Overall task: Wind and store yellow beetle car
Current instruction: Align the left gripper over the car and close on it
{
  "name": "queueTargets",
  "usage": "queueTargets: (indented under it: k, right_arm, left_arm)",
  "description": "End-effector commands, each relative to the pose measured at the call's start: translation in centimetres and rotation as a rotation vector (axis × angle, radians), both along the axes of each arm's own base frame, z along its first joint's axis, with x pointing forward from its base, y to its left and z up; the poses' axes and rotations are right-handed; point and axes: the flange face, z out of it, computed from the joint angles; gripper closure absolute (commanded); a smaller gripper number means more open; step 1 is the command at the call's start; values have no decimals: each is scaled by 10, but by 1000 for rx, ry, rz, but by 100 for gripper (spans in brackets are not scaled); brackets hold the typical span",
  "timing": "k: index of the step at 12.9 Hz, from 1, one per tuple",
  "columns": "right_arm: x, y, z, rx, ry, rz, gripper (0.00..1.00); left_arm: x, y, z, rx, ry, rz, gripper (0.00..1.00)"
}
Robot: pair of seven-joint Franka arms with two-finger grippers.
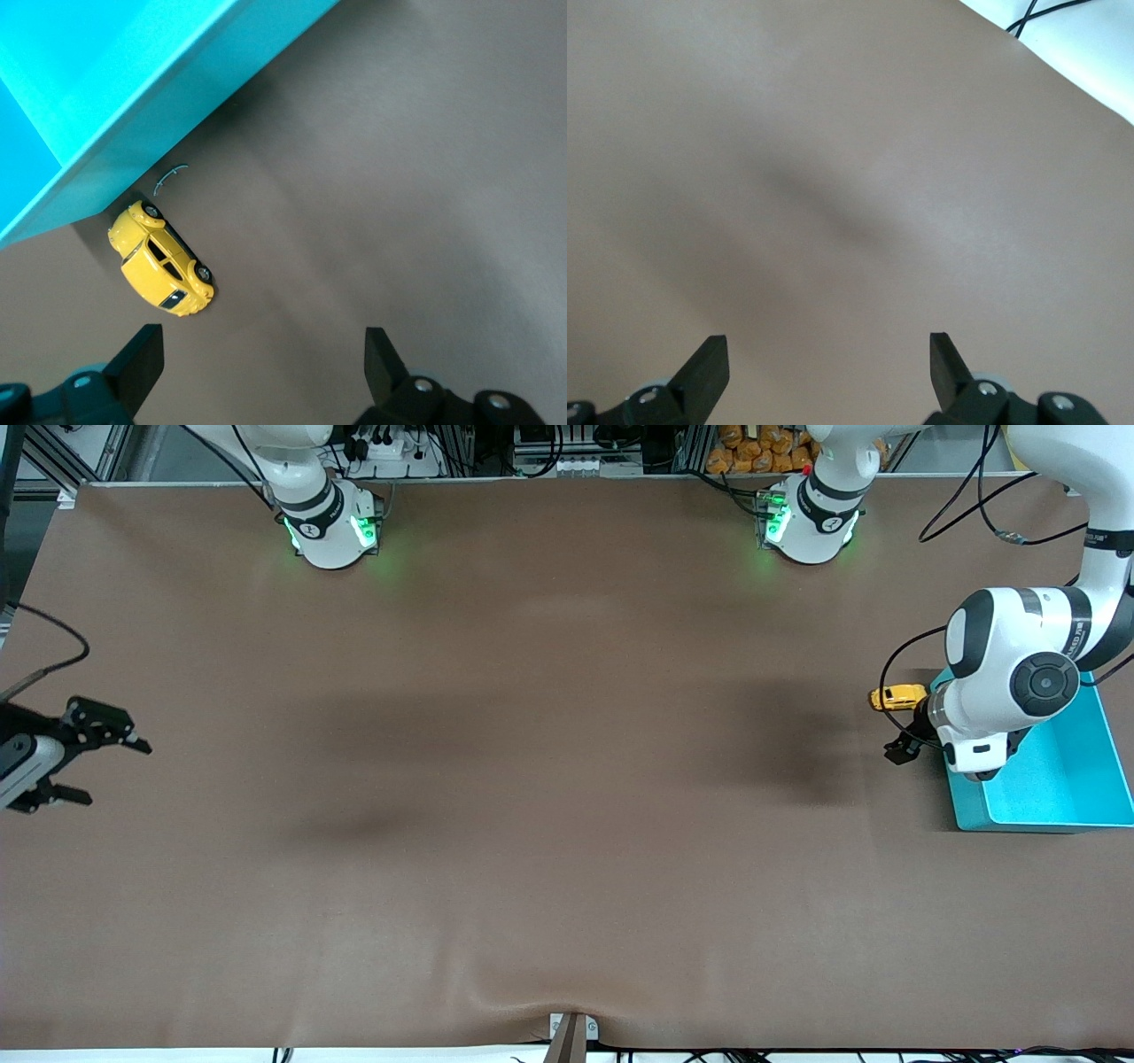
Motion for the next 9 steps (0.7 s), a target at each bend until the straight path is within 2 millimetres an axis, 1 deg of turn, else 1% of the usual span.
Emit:
queueTargets:
  k: [1,4,5,7,9]
  right_arm:
    - [-38,21,13,-36,8,-24,0]
    - [-65,29,24,-65,2,-40,0]
    - [-72,26,26,-64,6,-60,0]
    - [-84,23,33,-60,-1,-71,0]
    - [-91,25,42,-57,9,-155,0]
  left_arm:
    - [-7,2,-16,35,-12,115,0]
    - [-18,6,-34,40,21,149,0]
    - [-26,9,-41,40,28,154,0]
    - [-37,23,-52,37,7,179,0]
    - [-52,42,-65,32,-30,215,0]
